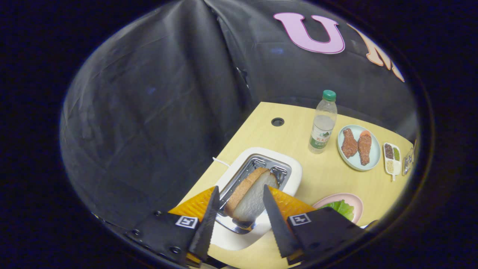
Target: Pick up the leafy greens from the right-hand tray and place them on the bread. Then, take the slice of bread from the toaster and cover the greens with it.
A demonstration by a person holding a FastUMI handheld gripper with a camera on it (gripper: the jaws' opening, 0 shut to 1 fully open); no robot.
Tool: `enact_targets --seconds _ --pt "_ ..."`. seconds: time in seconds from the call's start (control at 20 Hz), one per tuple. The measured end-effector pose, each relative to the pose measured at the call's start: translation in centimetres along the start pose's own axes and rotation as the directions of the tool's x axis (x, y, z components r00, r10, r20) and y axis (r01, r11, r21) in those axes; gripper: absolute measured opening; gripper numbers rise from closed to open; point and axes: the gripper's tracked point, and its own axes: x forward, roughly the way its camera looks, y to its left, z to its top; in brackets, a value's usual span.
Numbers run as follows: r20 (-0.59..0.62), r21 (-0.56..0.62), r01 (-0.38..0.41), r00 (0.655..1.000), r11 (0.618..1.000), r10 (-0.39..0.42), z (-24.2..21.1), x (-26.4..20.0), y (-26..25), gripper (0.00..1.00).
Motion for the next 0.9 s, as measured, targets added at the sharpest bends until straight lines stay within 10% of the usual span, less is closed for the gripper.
enact_targets --seconds 0.45,0.9 --pt "-0.024 0.007 0.077 0.997 0.997 -0.077 0.0 -1.0 -1.3 0.11" --pt "0.092 0.072 0.024 0.995 0.997 -0.030 3.4 -5.9 -2.2 0.11"
